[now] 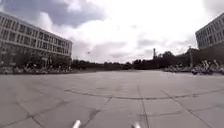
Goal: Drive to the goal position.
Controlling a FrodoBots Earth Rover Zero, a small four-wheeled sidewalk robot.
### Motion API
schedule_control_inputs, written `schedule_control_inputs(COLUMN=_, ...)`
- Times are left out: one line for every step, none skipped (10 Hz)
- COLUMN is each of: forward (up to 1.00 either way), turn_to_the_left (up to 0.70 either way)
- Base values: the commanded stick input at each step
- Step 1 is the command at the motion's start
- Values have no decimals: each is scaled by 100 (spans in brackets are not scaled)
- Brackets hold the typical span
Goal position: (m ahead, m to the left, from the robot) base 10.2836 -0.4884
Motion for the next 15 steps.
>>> schedule_control_inputs(forward=70, turn_to_the_left=0)
schedule_control_inputs(forward=70, turn_to_the_left=0)
schedule_control_inputs(forward=70, turn_to_the_left=0)
schedule_control_inputs(forward=70, turn_to_the_left=0)
schedule_control_inputs(forward=70, turn_to_the_left=0)
schedule_control_inputs(forward=70, turn_to_the_left=0)
schedule_control_inputs(forward=70, turn_to_the_left=0)
schedule_control_inputs(forward=70, turn_to_the_left=0)
schedule_control_inputs(forward=70, turn_to_the_left=0)
schedule_control_inputs(forward=70, turn_to_the_left=0)
schedule_control_inputs(forward=70, turn_to_the_left=0)
schedule_control_inputs(forward=70, turn_to_the_left=0)
schedule_control_inputs(forward=70, turn_to_the_left=0)
schedule_control_inputs(forward=70, turn_to_the_left=0)
schedule_control_inputs(forward=70, turn_to_the_left=0)
